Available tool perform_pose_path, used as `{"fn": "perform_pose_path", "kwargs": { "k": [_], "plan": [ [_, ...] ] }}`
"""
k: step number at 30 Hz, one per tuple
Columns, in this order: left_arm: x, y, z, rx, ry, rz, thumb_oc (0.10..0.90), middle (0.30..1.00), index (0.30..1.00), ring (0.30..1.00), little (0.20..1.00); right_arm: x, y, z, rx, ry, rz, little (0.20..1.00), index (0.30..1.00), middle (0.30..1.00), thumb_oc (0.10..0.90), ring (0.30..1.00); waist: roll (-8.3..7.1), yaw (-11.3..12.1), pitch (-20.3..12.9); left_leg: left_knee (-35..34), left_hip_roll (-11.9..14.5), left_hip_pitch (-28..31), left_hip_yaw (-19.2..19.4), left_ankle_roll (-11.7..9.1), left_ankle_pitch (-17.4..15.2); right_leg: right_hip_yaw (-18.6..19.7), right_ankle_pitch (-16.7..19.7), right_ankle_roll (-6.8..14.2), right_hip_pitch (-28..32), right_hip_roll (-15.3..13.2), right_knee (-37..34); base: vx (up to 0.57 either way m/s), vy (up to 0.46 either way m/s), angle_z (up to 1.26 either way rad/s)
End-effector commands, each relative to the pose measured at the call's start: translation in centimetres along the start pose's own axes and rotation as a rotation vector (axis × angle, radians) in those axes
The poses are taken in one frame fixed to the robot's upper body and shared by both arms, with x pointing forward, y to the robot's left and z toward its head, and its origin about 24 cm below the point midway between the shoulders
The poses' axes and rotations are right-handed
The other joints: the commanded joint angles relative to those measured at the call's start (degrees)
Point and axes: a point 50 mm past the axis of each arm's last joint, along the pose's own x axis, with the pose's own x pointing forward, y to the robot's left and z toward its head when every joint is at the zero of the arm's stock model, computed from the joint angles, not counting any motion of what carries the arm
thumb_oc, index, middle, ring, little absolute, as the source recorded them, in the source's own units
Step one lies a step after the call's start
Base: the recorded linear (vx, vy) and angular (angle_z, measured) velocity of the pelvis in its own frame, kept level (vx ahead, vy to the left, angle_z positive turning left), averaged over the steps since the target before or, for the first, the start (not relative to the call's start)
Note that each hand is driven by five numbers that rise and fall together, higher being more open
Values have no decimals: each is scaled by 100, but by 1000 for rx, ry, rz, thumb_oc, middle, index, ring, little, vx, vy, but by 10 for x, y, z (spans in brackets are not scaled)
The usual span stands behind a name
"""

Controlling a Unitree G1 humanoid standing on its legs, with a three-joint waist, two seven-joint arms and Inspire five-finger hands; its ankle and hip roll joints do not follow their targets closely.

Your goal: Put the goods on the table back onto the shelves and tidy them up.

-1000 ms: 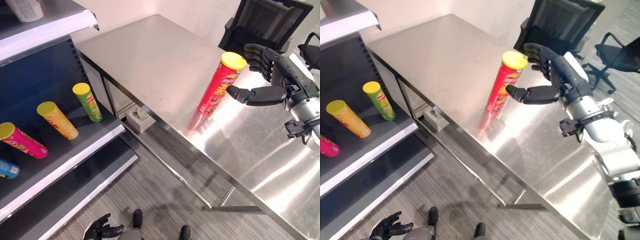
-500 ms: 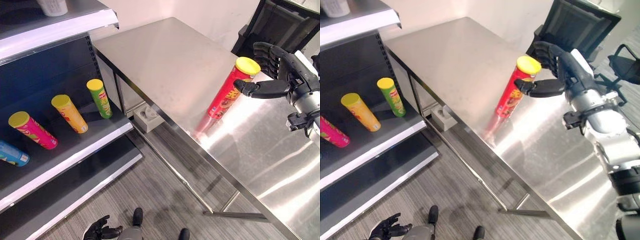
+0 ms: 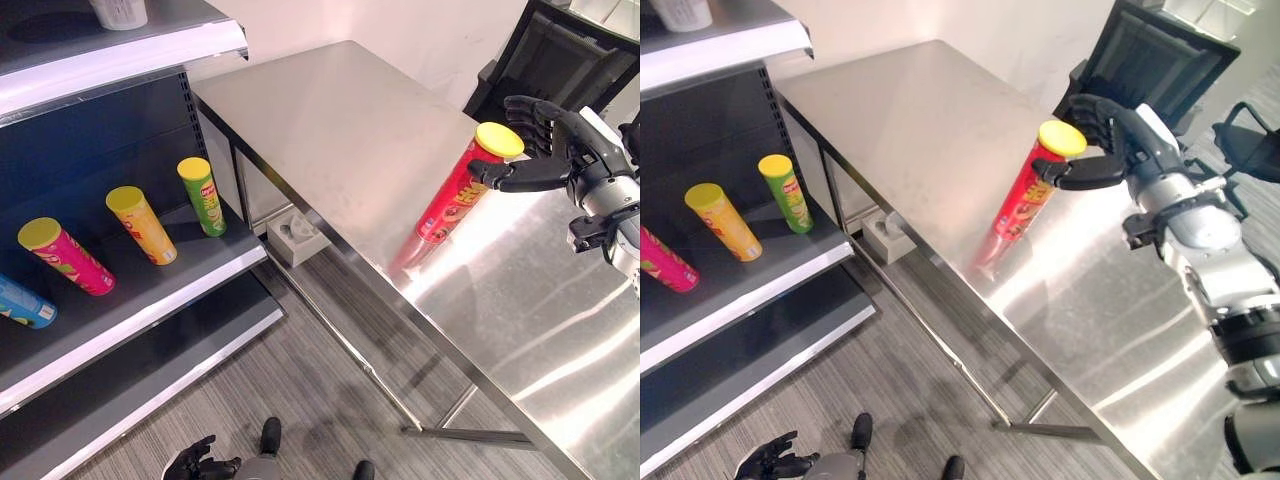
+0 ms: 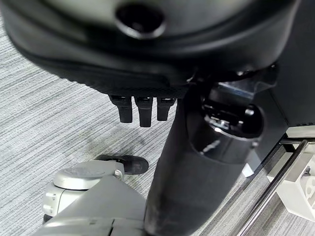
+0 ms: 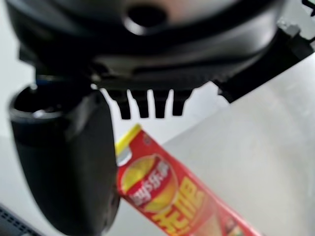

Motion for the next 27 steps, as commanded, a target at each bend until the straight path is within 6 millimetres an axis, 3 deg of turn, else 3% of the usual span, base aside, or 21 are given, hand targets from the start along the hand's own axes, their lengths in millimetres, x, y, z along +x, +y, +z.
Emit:
{"fn": "perform_pose_path", "kwargs": {
  "k": [1, 27],
  "plan": [
    [0, 8, 8, 99, -32, 3, 800, 900, 900, 900, 900, 10, -39, 55, -75, -168, -123, 900, 900, 900, 800, 900, -77, 233, -391, 19, 512, 329, 65, -437, -708, -58, 102, 273, -66, -224, 31, 2, -4, 7],
    [1, 3, 6, 122, -13, -12, 800, 900, 900, 900, 900, 30, -30, 48, 30, -100, -122, 900, 900, 900, 800, 900, -105, 338, -360, 19, 498, 306, -21, -439, -713, -157, 95, 268, -37, -220, 31, -1, 0, 2]
  ]
}}
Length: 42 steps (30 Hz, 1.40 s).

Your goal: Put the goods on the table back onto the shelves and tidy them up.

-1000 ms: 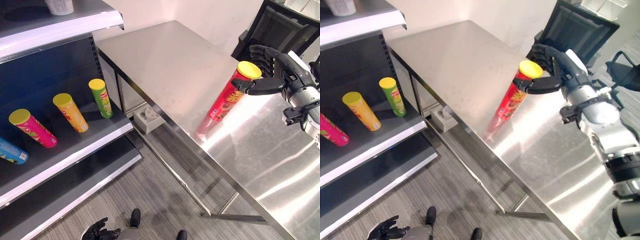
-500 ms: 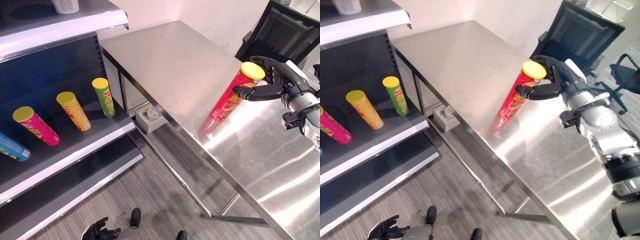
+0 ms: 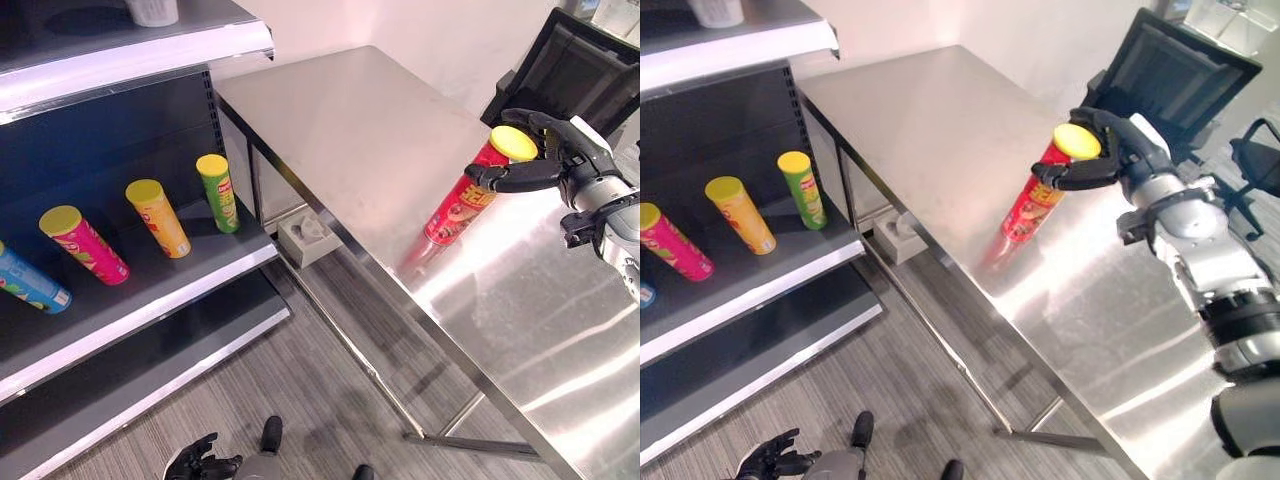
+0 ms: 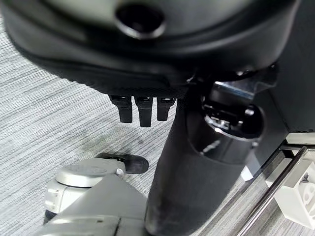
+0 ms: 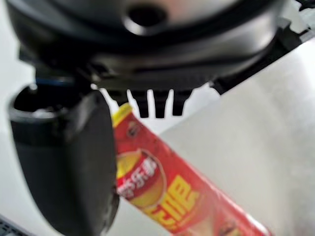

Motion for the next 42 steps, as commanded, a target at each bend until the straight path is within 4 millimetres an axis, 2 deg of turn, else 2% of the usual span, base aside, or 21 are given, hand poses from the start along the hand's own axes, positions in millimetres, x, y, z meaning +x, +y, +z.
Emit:
{"fn": "perform_pose_path", "kwargs": {
  "k": [1, 5, 6, 7, 8, 16, 21, 26, 27, 32, 36, 39, 41, 42],
  "plan": [
    [0, 6, 4, 105, -12, -2, 800, 900, 900, 900, 900, 10, -32, 58, 0, -180, -116, 900, 900, 900, 800, 900, -89, 168, -363, 20, 498, 344, 120, -427, -780, -22, 107, 282, -87, -253, 31, -2, 3, 7],
    [1, 5, 5, 106, -15, -5, 800, 900, 900, 900, 900, 12, -29, 57, 7, -171, -108, 900, 900, 900, 800, 900, -87, 182, -345, 20, 496, 341, 104, -426, -781, -38, 116, 282, -91, -257, 31, -3, 2, 3],
    [1, 5, 6, 106, -20, -5, 800, 900, 900, 900, 900, 13, -27, 57, 10, -170, -98, 587, 587, 587, 591, 587, -87, 185, -340, 20, 495, 339, 105, -426, -778, -43, 119, 284, -94, -259, 31, 0, 0, 0],
    [1, 4, 7, 107, -22, -7, 800, 900, 900, 900, 900, 14, -27, 57, 8, -169, -94, 538, 538, 538, 558, 538, -88, 187, -338, 20, 494, 339, 107, -426, -778, -43, 121, 284, -95, -259, 31, 0, 0, 0],
    [1, 4, 6, 107, -18, -7, 800, 900, 900, 900, 900, 14, -26, 57, 8, -166, -88, 300, 300, 300, 400, 300, -91, 183, -337, 20, 495, 340, 110, -427, -778, -42, 122, 284, -97, -260, 31, 0, 0, 0],
    [1, 4, 6, 94, -19, -2, 800, 900, 900, 900, 900, 12, -27, 56, 4, -170, -91, 300, 300, 300, 400, 300, -87, 168, -332, 20, 492, 346, 94, -427, -786, -63, 116, 289, -81, -261, 31, 0, 0, 0],
    [1, 5, 9, 72, -28, 13, 800, 900, 900, 900, 900, 3, -24, 60, 15, -236, -113, 300, 300, 300, 400, 300, -62, 134, -340, 20, 496, 353, 97, -422, -798, -69, 118, 294, -87, -277, 31, 0, 0, 0],
    [1, 7, 9, 34, -36, 39, 800, 900, 900, 900, 900, -18, -23, 69, 102, -391, -167, 300, 300, 300, 400, 300, -13, 107, -365, 20, 488, 366, 85, -406, -818, -76, 86, 299, -71, -289, 49, -7, -23, 1],
    [0, 9, 9, 17, -42, 50, 800, 900, 900, 900, 900, -35, -22, 74, 172, -494, -195, 300, 300, 300, 400, 300, 28, 96, -400, 20, 508, 396, 54, -405, -819, -70, 14, 274, -33, -267, 78, -13, -62, 1],
    [-2, 14, 9, 2, -50, 64, 800, 900, 900, 900, 900, -52, -13, 89, 231, -631, -174, 300, 300, 300, 400, 300, 67, 144, -439, 20, 614, 428, -1, -471, -763, -21, -153, 185, 11, -163, 138, -42, -130, 5],
    [-4, 17, 11, -23, -68, 69, 800, 900, 900, 900, 900, -64, -1, 105, 315, -771, -117, 300, 300, 300, 400, 300, 133, 238, -407, 54, 816, 334, -164, -648, -558, 56, -409, 3, 95, 113, 121, -96, -207, 11],
    [-4, 19, 14, -36, -78, 71, 800, 900, 900, 900, 900, -71, 8, 118, 357, -864, -78, 300, 300, 300, 400, 300, 259, 357, -295, 52, 1033, 49, -456, -885, -155, -14, -580, -194, 140, 432, 50, -174, -252, 39],
    [-3, 18, 15, -50, -81, 74, 800, 900, 900, 900, 900, -75, 12, 127, 364, -914, -46, 300, 300, 300, 400, 300, 345, 427, -201, 20, 1111, -246, -615, -1038, 114, -194, -651, -260, 81, 562, 31, -285, -218, 73],
    [-1, 18, 20, -74, -94, 82, 800, 900, 900, 900, 900, -79, 15, 134, 343, -945, -29, 300, 300, 300, 400, 300, 397, 449, -34, 51, 1168, -517, -309, -1025, 295, -480, -653, -297, 68, 570, 31, -337, -167, 66]
  ]
}}
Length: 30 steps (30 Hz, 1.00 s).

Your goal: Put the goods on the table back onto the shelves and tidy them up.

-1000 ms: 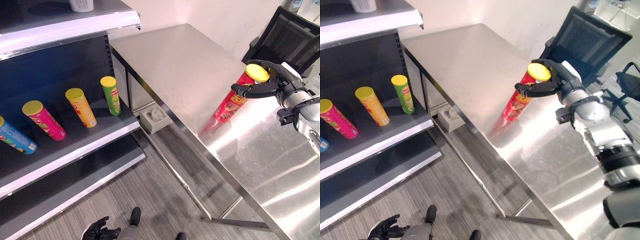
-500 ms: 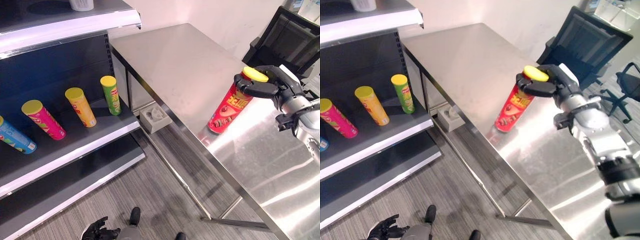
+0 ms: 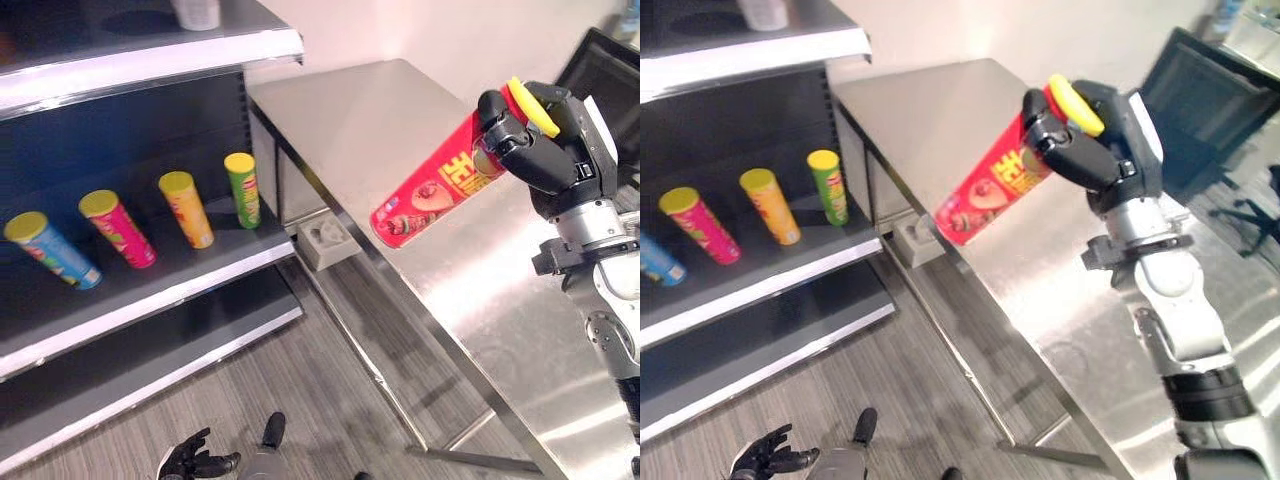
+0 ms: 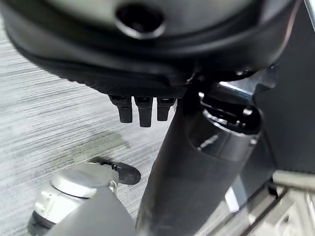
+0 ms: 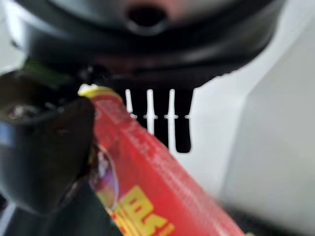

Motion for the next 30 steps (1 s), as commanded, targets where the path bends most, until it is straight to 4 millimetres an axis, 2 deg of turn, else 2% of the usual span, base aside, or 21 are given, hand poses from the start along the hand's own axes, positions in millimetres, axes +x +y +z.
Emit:
{"fn": "perform_pose_path", "kwargs": {
  "k": [1, 2, 5, 6, 7, 10, 12, 13, 14, 17, 21, 22, 23, 24, 25, 26, 28, 29, 30],
  "plan": [
    [2, 12, 10, -1, -28, 42, 800, 900, 900, 900, 900, 20, -5, 77, -25, -407, 5, 300, 300, 300, 400, 300, -178, 112, -138, 92, 755, -271, 1027, -386, -86, -259, -278, 112, -196, -342, 64, -376, -123, 181],
    [1, 11, 6, -18, -20, 43, 800, 900, 900, 900, 900, 20, 2, 76, -41, -406, 24, 300, 300, 300, 400, 300, -158, 157, -135, 249, 809, -188, 1201, -326, -154, -424, -219, 104, -254, -412, 64, -260, -29, 162],
    [-1, 12, -4, 3, 13, 46, 800, 900, 900, 900, 900, 21, 11, 77, -69, -411, 69, 300, 300, 300, 400, 300, -158, 87, -132, 695, 897, 60, 1152, -255, -569, -635, -70, 77, -345, -578, 78, -223, 55, 75],
    [-2, 13, -6, -1, 14, 52, 800, 900, 900, 900, 900, 22, 18, 79, -91, -421, 103, 300, 300, 300, 400, 300, -143, -28, -131, 1036, 1190, 337, 1380, -251, -740, -815, 38, 93, -446, -725, 92, -197, 162, 115],
    [-3, 15, -7, 1, 15, 56, 800, 900, 900, 900, 900, 22, 21, 78, -106, -419, 120, 300, 300, 300, 400, 300, -120, -86, -170, 1116, 1367, 560, 1458, -307, -834, -810, 3, 157, -463, -754, 101, -180, 213, 114],
    [-3, 16, -9, 10, 20, 60, 800, 900, 900, 900, 900, 22, 30, 76, -149, -405, 161, 300, 300, 300, 400, 300, 3, -243, -233, 1232, 1679, 988, 1708, -428, -720, -978, 171, 270, -546, -940, 128, -100, 223, 48],
    [-4, 16, -10, 15, 25, 57, 800, 900, 900, 900, 900, 21, 33, 73, -160, -393, 169, 300, 300, 300, 400, 300, 64, -305, -284, 1192, 1720, 1122, 1736, -484, -679, -1040, 252, 332, -577, -1022, 139, -68, 282, 57],
    [-5, 13, -11, 18, 24, 45, 800, 900, 900, 900, 900, 18, 38, 71, -160, -383, 190, 300, 300, 300, 400, 300, 186, -417, -390, 948, 1668, 1343, 1850, -516, -862, -1091, 353, 411, -668, -1114, 182, -65, 344, 40],
    [-5, 13, -12, 19, 26, 45, 800, 900, 900, 900, 900, 17, 38, 71, -160, -381, 190, 300, 300, 300, 400, 300, 185, -415, -399, 938, 1662, 1348, 1852, -510, -864, -1093, 357, 420, -668, -1121, 186, -85, 356, 32],
    [-4, 8, -6, 56, 5, 10, 800, 900, 900, 900, 900, 11, 39, 64, -153, -360, 185, 300, 300, 300, 400, 300, 264, -448, -435, 593, 1427, 1346, 2090, -454, -1301, -1162, 708, 613, -798, -1501, 269, -107, 351, 77],
    [1, 7, 9, 108, -40, 2, 800, 900, 900, 900, 900, 2, 43, 58, -188, -356, 152, 300, 300, 300, 400, 300, 224, -385, -335, 297, 943, 1248, 1998, -286, -1565, -1243, 1232, 896, -928, -2060, 226, -116, 414, 46],
    [2, 8, 16, 131, -61, 6, 800, 900, 900, 900, 900, -1, 45, 53, -229, -341, 138, 300, 300, 300, 400, 300, 219, -355, -293, 107, 639, 1216, 1894, -134, -1589, -1208, 1453, 924, -976, -2259, 219, -126, 465, 34],
    [3, 9, 19, 147, -71, 7, 800, 900, 900, 900, 900, -2, 46, 52, -247, -336, 135, 300, 300, 300, 400, 300, 198, -374, -257, 53, 513, 1172, 1860, -71, -1600, -1101, 1525, 924, -1020, -2336, 254, -81, 335, 20],
    [3, 9, 19, 147, -71, 7, 800, 900, 900, 900, 900, -3, 46, 52, -248, -336, 134, 300, 300, 300, 400, 300, 187, -372, -259, 54, 500, 1166, 1859, -63, -1600, -1096, 1528, 924, -1030, -2351, 262, -38, 216, 29],
    [3, 10, 24, 163, -88, 6, 800, 900, 900, 900, 900, -5, 46, 50, -251, -329, 131, 300, 300, 300, 400, 300, 198, -432, -223, 25, 397, 1112, 1806, -7, -1629, -812, 1511, 924, -1111, -2346, 314, -59, 263, 42],
    [4, 10, 29, 185, -104, 3, 800, 900, 900, 900, 900, -6, 47, 49, -276, -326, 131, 300, 300, 300, 400, 300, 154, -553, -144, 22, 194, 1022, 1702, 114, -1541, -324, 1538, 898, -1279, -2346, 468, -48, 359, 49],
    [6, 10, 38, 192, -132, 0, 800, 900, 900, 900, 900, -7, 47, 49, -296, -334, 127, 300, 300, 300, 400, 300, 164, -684, -84, 22, 0, 931, 1521, 268, -1477, 570, 1082, 755, -1443, -1876, 691, 8, 316, 69],
    [6, 9, 40, 188, -141, -1, 800, 900, 900, 900, 900, -8, 47, 49, -300, -337, 124, 300, 300, 300, 400, 300, 178, -709, -59, 22, -56, 907, 1450, 335, -1441, 752, 820, 652, -1479, -1601, 867, 31, 186, 56],
    [6, 9, 40, 188, -141, -1, 800, 900, 900, 900, 900, -8, 47, 49, -300, -337, 124, 300, 300, 300, 400, 300, 175, -708, -66, 22, -58, 898, 1451, 336, -1439, 755, 819, 652, -1491, -1603, 872, 24, 85, 22]
  ]
}}
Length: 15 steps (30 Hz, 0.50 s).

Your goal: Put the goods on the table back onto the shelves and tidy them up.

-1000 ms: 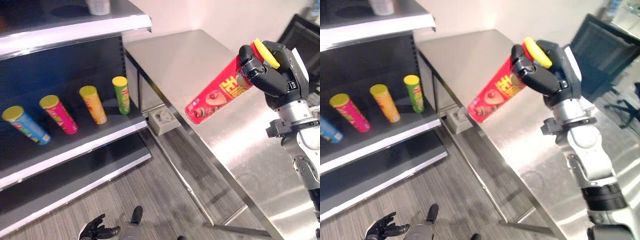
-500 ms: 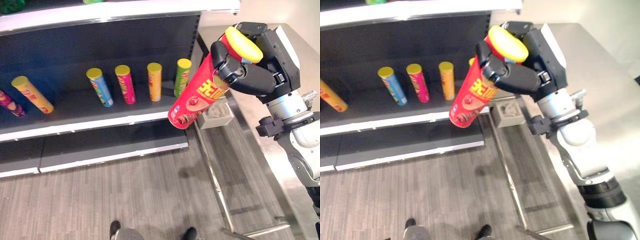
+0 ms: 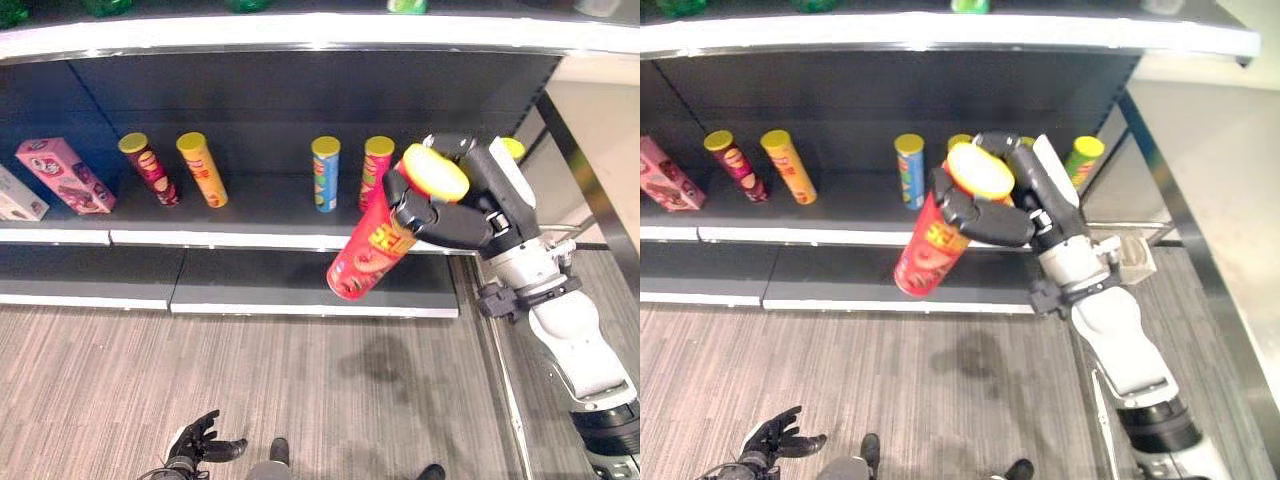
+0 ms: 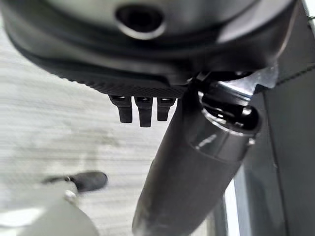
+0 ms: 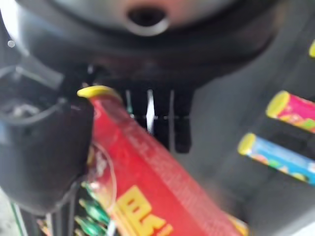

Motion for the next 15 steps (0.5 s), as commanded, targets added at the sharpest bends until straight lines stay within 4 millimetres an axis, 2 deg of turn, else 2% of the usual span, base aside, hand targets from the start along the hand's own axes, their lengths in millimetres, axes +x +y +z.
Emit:
{"fn": "perform_pose_path", "kwargs": {
  "k": [1, 3, 4, 5, 6, 8, 10, 11, 12, 13, 15],
  "plan": [
    [-1, 16, 15, 67, -79, 29, 800, 900, 900, 900, 900, 17, -31, 69, -118, -366, -123, 300, 300, 300, 400, 300, 74, -18, -122, -798, 234, 415, 63, -111, -210, 257, -1104, 603, -181, 989, -660, 0, 0, 8],
    [-1, 16, 15, 67, -79, 29, 800, 900, 900, 900, 900, 17, -31, 69, -118, -366, -123, 300, 300, 300, 400, 300, 74, -18, -122, -798, 234, 414, 64, -111, -210, 257, -1104, 603, -182, 989, -660, 12, 84, 10],
    [-1, 13, 16, 20, -81, 29, 800, 900, 900, 900, 900, 24, -26, 69, -170, -371, -96, 300, 300, 300, 400, 300, -12, 31, 29, -789, 20, 343, -42, 43, -148, -38, -1761, 207, -267, 2133, -443, 52, 173, 7],
    [0, 10, 16, 20, -75, 22, 800, 900, 900, 900, 900, 26, -27, 68, -195, -369, -97, 300, 300, 300, 400, 300, -47, 4, 73, -750, -44, 327, -76, 53, -180, 87, -1813, 141, -300, 2345, -568, 130, 176, -34],
    [0, 6, 14, 17, -71, 10, 800, 900, 900, 900, 900, 27, -28, 68, -210, -361, -100, 300, 300, 300, 400, 300, -71, -27, 65, -678, -106, 335, -180, 56, -265, 370, -1862, 135, -212, 2482, -770, 146, 28, -8],
    [0, -3, 13, -18, -73, -5, 800, 900, 900, 900, 900, 30, -26, 69, -204, -372, -97, 300, 300, 300, 400, 300, -109, -53, 104, -351, -171, 233, -268, 38, -433, 629, -1729, 80, -256, 2570, -871, 157, -3, 80],
    [-1, -16, 16, -46, -92, -41, 800, 900, 900, 900, 900, 30, -26, 70, -217, -375, -97, 300, 300, 300, 400, 300, -168, 1, 288, 788, -262, -209, -329, -33, -737, 555, -1744, -51, -31, 2461, -984, 115, -57, 52],
    [-1, -16, 16, -45, -93, -41, 800, 900, 900, 900, 900, 30, -26, 70, -218, -375, -97, 300, 300, 300, 400, 300, -156, -16, 285, 896, -255, -273, -351, -34, -788, 531, -1741, -52, -32, 2468, -993, 46, -10, 25],
    [0, -20, 17, -80, -95, -40, 800, 900, 900, 900, 900, 30, -26, 65, -218, -351, -102, 300, 300, 300, 400, 300, -176, 68, 449, 1794, -200, -757, -319, -193, -650, 481, -1817, -123, 146, 2360, -1051, 14, 15, 61],
    [0, -20, 18, -80, -95, -40, 800, 900, 900, 900, 900, 30, -26, 65, -219, -352, -102, 300, 300, 300, 400, 300, -156, 55, 446, 1888, -183, -816, -340, -199, -688, 462, -1816, -128, 138, 2379, -1052, 50, 35, 61],
    [-1, -22, 18, -115, -102, -46, 800, 900, 900, 900, 900, 28, -27, 62, -246, -328, -101, 300, 300, 300, 400, 300, -134, 76, 421, 1823, 162, -1007, -253, -277, -596, 366, -1939, -87, 322, 2334, -1180, 139, 80, 44]
  ]
}}
